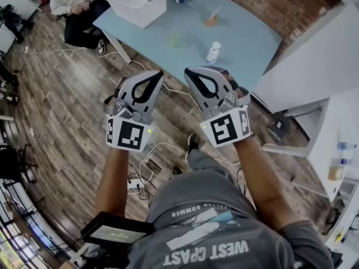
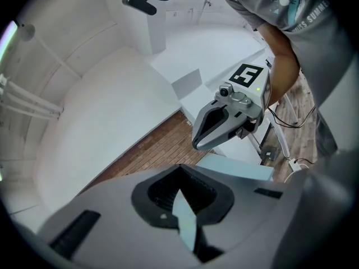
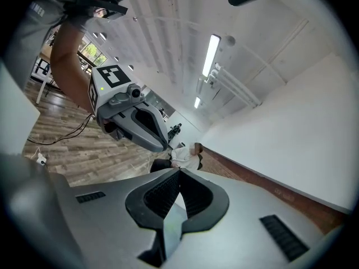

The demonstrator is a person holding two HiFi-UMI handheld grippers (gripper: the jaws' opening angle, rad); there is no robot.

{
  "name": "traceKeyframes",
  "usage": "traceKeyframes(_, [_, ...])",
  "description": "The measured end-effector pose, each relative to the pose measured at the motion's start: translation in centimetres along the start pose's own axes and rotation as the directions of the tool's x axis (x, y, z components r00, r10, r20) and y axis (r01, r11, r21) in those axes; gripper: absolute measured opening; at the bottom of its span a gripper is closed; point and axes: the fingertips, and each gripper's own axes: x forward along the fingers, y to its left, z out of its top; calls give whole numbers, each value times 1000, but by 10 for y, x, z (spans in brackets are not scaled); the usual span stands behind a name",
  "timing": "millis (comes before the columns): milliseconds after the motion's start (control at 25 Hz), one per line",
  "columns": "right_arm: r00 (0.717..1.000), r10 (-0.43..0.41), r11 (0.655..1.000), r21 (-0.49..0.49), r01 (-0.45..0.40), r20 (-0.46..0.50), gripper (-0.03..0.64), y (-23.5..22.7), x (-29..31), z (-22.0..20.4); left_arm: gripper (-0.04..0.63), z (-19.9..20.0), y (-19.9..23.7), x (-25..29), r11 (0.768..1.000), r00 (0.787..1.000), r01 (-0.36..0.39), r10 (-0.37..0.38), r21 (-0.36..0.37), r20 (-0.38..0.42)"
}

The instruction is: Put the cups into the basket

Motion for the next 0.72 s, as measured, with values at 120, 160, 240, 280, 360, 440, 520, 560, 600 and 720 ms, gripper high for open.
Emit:
traceKeyframes(120, [1000,16,1000,19,-16,6,9,-20,16,-22,2,-11,9,33,1000,1000,-6,6,-12,-11])
traceKeyframes(160, [1000,22,1000,23,-22,9,9,-26,22,-29,2,-14,13,43,1000,1000,-9,9,-12,-15])
traceKeyframes(240, [999,36,999,24,-36,17,9,-35,34,-39,0,-19,24,58,1000,999,-15,15,3,-36])
traceKeyframes(280, [999,42,999,23,-42,22,9,-39,41,-42,2,-20,30,63,1000,999,-18,19,17,-51])
traceKeyframes(360, [998,49,998,25,-49,29,9,-48,52,-49,1,-22,40,72,999,997,-25,28,34,-72])
traceKeyframes(440, [998,52,998,30,-53,32,9,-56,61,-54,2,-26,46,79,999,996,-31,33,33,-84])
traceKeyframes(520, [998,59,998,37,-60,32,9,-61,70,-58,1,-31,53,83,999,996,-39,40,22,-84])
traceKeyframes(560, [998,60,997,39,-62,32,9,-64,76,-60,2,-33,57,85,999,996,-44,45,18,-83])
traceKeyframes(600, [998,61,997,41,-62,32,9,-66,82,-62,1,-35,63,86,999,995,-47,48,20,-86])
traceKeyframes(720, [998,59,997,43,-60,28,9,-73,98,-66,0,-46,76,91,999,995,-46,48,19,-92])
